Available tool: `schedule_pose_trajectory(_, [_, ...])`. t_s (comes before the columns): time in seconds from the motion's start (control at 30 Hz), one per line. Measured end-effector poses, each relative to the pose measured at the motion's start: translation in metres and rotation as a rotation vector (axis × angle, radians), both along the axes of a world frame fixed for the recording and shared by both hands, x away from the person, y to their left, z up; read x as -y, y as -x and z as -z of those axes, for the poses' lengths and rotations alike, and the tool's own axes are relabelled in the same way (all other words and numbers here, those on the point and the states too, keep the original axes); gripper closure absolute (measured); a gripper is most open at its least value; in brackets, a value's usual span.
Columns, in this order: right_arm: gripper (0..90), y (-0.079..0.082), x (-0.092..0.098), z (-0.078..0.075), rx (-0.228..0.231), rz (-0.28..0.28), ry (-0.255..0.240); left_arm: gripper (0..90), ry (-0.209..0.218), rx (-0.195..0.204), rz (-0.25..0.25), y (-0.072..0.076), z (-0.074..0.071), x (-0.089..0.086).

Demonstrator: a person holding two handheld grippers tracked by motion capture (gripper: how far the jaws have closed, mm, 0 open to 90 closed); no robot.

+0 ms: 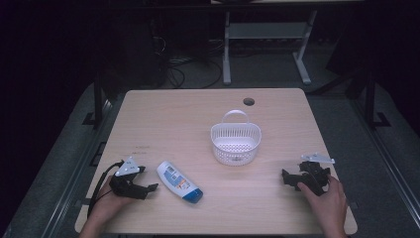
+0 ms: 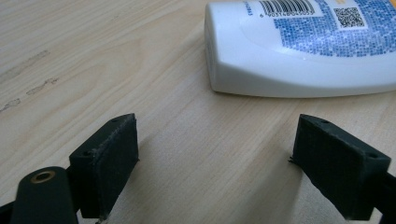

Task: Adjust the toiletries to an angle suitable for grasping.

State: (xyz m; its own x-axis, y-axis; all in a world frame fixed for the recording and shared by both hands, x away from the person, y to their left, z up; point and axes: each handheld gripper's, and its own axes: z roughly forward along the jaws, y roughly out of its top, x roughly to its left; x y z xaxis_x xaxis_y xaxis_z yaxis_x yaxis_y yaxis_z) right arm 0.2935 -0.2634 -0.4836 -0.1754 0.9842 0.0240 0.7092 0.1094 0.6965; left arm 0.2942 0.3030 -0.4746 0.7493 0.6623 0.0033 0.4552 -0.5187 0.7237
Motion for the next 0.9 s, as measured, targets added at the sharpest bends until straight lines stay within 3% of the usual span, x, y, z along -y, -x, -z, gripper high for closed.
schedule_pose_trajectory(0.2, [0.0, 0.0, 0.0, 0.0, 0.0, 0.0, 0.0, 21.6, 0.015, -0.021, -0.011, 0.001, -0.005, -0.007])
schedule_pose_trajectory(0.3, [0.0, 0.0, 0.0, 0.0, 0.0, 0.0, 0.0, 30.2, 0.029, -0.03, -0.006, 0.002, -0.008, -0.009])
schedule_pose_trajectory(0.47, [0.0, 0.0, 0.0, 0.0, 0.0, 0.0, 0.0, 56.0, 0.056, -0.045, 0.027, 0.007, -0.018, -0.009])
schedule_pose_trajectory(0.5, [0.0, 0.0, 0.0, 0.0, 0.0, 0.0, 0.0, 56.0, 0.055, -0.048, 0.037, 0.008, -0.02, -0.008])
schedule_pose_trajectory(0.53, [0.0, 0.0, 0.0, 0.0, 0.0, 0.0, 0.0, 66.6, 0.066, -0.061, 0.059, 0.009, -0.024, -0.006])
schedule_pose_trajectory(0.7, [0.0, 0.0, 0.0, 0.0, 0.0, 0.0, -0.001, 87.4, 0.09, -0.079, 0.109, 0.01, -0.029, 0.002])
schedule_pose_trajectory(0.9, [0.0, 0.0, 0.0, 0.0, -0.001, 0.0, 0.0, 90.0, 0.116, -0.075, 0.169, 0.016, -0.037, 0.015])
